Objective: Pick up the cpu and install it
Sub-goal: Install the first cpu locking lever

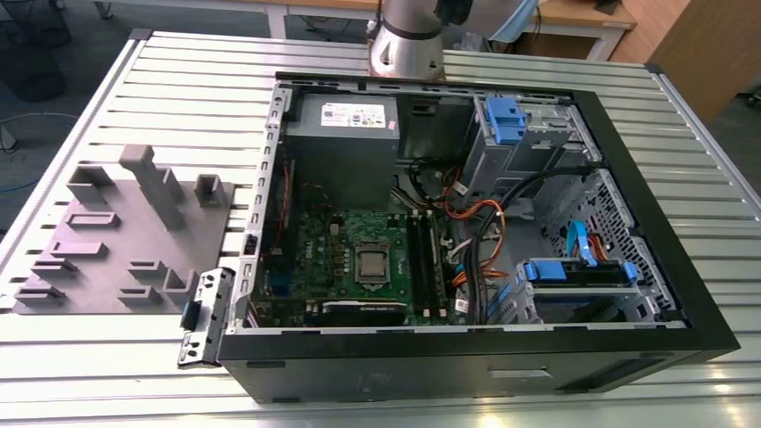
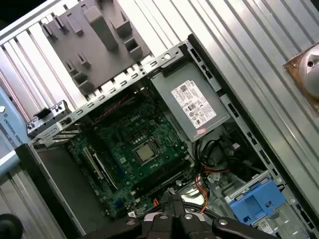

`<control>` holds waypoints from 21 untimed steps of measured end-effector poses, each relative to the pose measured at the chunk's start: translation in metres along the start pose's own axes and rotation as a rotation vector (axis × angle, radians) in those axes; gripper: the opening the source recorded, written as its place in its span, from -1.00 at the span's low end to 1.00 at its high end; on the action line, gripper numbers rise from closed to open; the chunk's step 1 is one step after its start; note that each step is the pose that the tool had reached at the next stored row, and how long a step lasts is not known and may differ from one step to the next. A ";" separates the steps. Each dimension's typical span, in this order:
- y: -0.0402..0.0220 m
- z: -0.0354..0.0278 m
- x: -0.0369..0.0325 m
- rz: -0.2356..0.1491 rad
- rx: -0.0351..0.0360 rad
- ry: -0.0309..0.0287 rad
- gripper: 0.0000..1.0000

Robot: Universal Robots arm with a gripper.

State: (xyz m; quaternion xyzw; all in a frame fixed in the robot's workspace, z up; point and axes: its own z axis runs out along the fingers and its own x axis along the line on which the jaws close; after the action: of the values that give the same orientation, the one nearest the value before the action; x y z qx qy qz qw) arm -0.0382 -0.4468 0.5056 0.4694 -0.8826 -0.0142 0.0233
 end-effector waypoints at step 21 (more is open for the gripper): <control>0.0000 0.0226 -0.0001 0.000 0.0005 0.0007 -0.79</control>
State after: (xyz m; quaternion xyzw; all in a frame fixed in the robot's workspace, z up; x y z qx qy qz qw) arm -0.0393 -0.4467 0.4830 0.4694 -0.8826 -0.0138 0.0235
